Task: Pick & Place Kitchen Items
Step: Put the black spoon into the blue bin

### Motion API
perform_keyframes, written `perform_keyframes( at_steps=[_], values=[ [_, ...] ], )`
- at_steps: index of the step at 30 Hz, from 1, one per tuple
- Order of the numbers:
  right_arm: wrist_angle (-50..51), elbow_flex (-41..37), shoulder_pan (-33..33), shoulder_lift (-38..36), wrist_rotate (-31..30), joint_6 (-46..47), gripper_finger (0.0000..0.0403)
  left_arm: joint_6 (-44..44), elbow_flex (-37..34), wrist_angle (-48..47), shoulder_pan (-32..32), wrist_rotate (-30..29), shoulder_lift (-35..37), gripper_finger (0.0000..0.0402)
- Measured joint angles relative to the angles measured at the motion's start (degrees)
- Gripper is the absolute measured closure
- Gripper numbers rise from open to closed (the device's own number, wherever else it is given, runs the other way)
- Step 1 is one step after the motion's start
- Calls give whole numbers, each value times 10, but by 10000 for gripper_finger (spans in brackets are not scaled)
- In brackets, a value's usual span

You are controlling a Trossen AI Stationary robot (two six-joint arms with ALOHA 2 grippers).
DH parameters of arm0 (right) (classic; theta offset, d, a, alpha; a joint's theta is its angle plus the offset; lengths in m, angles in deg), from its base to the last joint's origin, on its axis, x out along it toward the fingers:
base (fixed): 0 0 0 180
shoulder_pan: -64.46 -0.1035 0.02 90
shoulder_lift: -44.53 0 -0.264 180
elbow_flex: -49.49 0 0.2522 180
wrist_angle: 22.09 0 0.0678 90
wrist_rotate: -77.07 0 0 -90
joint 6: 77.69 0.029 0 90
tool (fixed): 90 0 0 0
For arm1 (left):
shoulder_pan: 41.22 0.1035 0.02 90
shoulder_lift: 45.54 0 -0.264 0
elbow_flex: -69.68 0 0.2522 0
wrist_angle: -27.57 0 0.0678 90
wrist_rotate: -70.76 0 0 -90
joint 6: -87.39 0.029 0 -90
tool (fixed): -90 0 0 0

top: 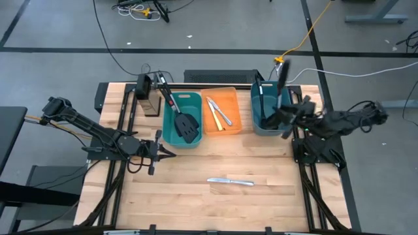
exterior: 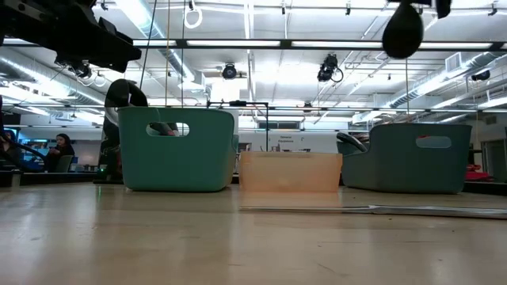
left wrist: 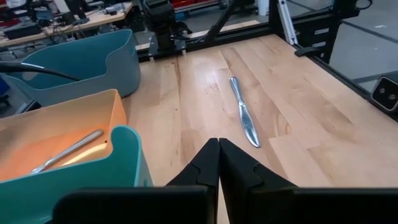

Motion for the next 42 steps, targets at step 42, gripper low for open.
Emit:
perform_keyframes(
  at_steps=[42],
  values=[
    [-21,-194,564,161,381,172,321,13,0,-4,0,5,0,389]
  ],
)
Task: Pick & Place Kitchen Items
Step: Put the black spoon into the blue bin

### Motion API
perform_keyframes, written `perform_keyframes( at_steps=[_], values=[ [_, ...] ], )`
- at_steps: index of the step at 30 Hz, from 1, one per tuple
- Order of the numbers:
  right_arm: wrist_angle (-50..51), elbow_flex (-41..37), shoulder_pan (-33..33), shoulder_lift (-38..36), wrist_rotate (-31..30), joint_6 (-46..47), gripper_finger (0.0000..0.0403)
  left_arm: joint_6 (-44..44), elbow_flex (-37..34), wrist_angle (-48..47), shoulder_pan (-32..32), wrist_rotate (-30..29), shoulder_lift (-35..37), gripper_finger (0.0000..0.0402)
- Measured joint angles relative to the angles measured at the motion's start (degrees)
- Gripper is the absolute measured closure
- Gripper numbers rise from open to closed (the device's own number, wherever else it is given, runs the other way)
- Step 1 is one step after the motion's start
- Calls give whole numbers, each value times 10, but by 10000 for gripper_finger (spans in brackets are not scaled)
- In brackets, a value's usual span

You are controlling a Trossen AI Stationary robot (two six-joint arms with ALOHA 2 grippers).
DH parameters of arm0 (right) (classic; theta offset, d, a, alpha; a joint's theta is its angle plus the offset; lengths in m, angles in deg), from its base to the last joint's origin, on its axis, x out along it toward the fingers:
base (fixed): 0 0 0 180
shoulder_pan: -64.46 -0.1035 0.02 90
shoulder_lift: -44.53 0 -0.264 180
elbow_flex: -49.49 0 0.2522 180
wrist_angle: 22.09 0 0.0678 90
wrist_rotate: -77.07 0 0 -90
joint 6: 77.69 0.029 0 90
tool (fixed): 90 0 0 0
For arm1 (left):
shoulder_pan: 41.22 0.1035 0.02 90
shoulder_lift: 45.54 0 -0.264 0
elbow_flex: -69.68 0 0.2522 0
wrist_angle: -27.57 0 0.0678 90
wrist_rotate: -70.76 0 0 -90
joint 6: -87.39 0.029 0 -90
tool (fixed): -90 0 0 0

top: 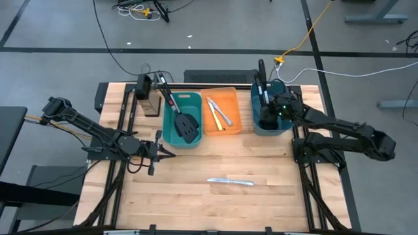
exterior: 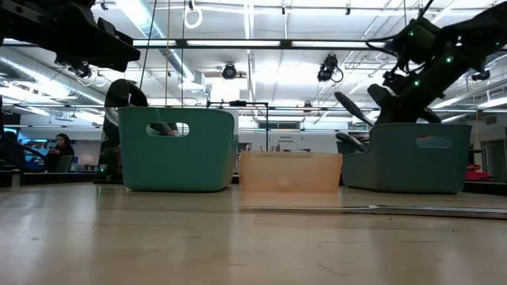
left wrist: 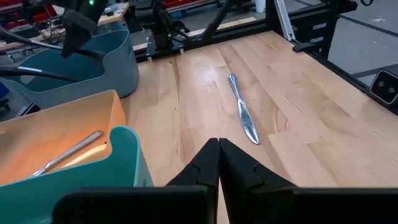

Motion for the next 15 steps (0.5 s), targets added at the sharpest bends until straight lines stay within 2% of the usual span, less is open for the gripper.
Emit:
perform_keyframes(
  at_steps=[11,15],
  values=[
    [-12,-17,40,16,8,41,321,0,0,-1,0,-2,0,391],
    [-3,-19,50,17,10,39,309,0,0,-9,0,-2,0,387]
  ],
)
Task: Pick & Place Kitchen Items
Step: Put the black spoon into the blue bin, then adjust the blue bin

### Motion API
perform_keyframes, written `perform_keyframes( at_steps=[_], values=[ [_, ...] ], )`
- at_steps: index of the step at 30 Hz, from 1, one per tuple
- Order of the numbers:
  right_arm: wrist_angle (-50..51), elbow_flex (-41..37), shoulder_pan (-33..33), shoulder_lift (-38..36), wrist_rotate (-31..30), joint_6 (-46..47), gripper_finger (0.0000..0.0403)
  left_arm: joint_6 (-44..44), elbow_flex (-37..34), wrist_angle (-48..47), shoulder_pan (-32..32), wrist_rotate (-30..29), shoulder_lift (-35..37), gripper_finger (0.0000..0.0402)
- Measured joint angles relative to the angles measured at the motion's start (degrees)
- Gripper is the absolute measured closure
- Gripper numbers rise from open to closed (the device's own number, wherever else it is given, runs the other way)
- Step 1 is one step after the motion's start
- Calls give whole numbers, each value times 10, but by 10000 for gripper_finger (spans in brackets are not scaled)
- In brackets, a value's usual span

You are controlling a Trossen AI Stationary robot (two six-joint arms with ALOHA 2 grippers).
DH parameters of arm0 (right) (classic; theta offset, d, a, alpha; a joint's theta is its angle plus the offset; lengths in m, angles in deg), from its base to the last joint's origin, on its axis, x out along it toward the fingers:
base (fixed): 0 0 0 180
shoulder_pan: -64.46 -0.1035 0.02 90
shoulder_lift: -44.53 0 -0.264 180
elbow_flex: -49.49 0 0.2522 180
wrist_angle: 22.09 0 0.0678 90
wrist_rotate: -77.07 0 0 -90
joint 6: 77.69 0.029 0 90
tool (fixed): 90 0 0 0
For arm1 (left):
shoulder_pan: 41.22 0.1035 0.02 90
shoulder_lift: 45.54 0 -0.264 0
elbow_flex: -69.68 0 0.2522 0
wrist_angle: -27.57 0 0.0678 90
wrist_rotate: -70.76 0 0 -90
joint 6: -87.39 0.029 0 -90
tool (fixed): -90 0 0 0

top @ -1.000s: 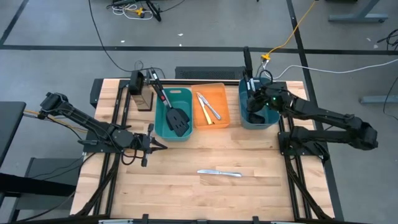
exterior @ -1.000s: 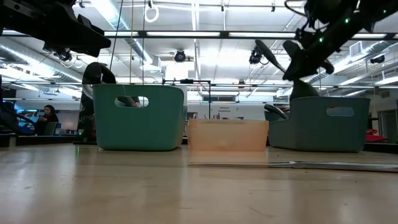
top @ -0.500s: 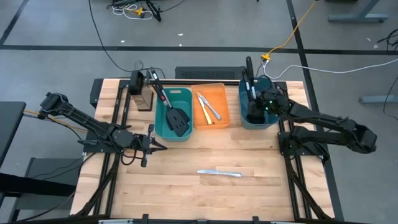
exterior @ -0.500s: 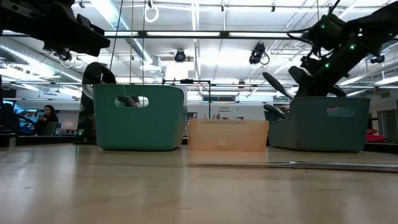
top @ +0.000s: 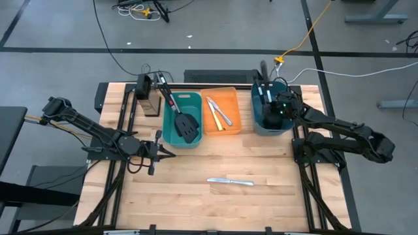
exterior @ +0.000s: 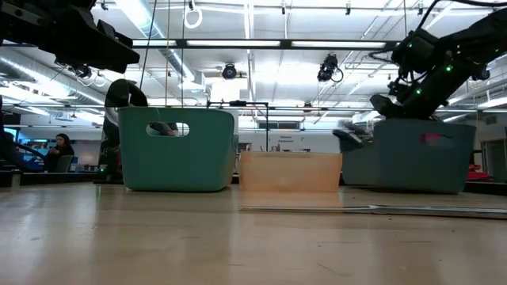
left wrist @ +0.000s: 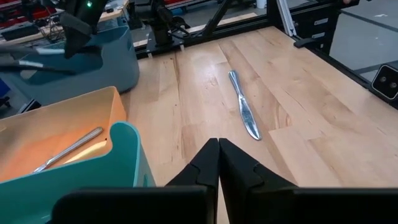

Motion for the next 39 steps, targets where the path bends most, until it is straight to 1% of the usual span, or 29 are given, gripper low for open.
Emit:
perform_keyframes(
  at_steps=[2,8,14,18,22,24,26,30,32,35,37,39],
  values=[
    [10,-3,3,3,14,5,308,0,0,0,0,0,0,387],
    [10,-3,3,27,22,9,324,0,0,-1,0,0,0,393],
    [-28,-3,3,45,24,0,330,0,0,-1,0,0,0,390],
    [-58,9,0,30,49,-41,319,0,0,-2,0,0,0,387],
    [-39,64,-20,15,79,-94,293,6,0,-1,0,0,0,389],
    [-3,109,-35,13,92,-117,279,15,0,-1,0,0,0,390],
    [61,162,-55,14,103,-149,267,21,0,-1,0,0,0,392],
    [253,273,-111,27,153,-197,252,28,0,-1,0,0,0,391],
    [340,315,-139,35,159,-201,248,30,0,-1,0,0,0,389],
    [429,348,-181,45,175,-208,239,30,0,-1,0,0,0,389],
    [462,350,-208,51,191,-212,230,30,0,-1,0,0,0,390],
    [499,350,-231,60,188,-209,219,30,0,-1,0,0,0,391]
  ],
)
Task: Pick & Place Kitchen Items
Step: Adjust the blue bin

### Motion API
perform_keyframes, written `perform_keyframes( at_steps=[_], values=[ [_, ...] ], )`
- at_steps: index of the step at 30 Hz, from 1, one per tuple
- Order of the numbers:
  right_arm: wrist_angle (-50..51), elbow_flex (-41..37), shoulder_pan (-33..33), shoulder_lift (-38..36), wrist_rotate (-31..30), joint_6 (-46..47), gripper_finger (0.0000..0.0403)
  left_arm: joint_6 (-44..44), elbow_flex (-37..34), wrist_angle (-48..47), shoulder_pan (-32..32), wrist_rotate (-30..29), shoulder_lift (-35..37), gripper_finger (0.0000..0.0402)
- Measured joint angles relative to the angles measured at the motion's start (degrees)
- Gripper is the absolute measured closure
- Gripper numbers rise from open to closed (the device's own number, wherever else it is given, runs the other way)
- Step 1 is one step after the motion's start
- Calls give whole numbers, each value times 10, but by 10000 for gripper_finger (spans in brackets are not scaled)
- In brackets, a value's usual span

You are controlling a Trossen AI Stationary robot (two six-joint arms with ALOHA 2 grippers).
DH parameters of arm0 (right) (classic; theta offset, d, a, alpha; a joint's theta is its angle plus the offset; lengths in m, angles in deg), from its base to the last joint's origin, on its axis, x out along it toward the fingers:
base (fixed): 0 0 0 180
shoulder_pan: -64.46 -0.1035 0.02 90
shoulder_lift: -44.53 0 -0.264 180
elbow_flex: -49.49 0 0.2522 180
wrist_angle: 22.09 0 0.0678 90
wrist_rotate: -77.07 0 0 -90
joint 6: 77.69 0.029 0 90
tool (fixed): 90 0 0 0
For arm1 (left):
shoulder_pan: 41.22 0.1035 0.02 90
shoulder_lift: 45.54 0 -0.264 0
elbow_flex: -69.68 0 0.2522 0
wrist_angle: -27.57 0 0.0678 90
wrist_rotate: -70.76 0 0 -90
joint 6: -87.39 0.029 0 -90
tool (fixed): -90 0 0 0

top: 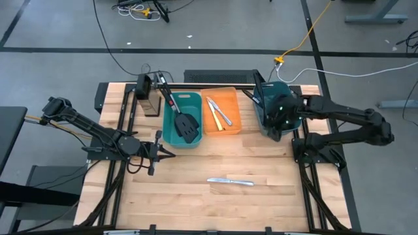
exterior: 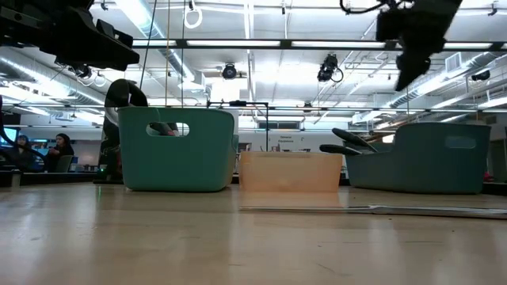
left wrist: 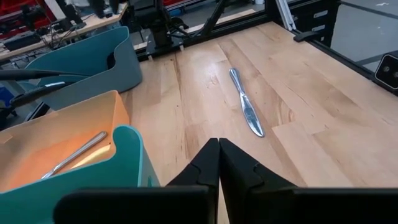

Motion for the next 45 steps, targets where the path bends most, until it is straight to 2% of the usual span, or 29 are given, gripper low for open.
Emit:
perform_keyframes(
  at_steps=[5,10,13,18,28,31,35,40,45],
  values=[
    [94,0,-29,33,-68,30,190,-1,0,0,0,0,0,391],
    [103,-3,-36,46,-76,8,177,-1,0,-1,0,0,0,389],
    [107,-13,-40,54,-75,-1,181,-2,0,-1,0,0,0,391],
    [97,-61,-50,63,-39,-16,198,-2,0,-6,0,0,0,391],
    [51,-143,-48,64,-96,22,207,-2,0,-13,0,0,0,392],
    [16,-161,-44,64,-83,35,224,-2,0,-13,0,0,0,392],
    [-7,-170,-41,73,-61,54,269,-2,0,-13,0,0,0,389],
    [-24,-170,-41,103,-62,66,325,-2,0,-13,0,0,0,391],
    [-44,-168,-39,136,-55,63,363,-3,0,-13,0,0,0,392]
  ],
)
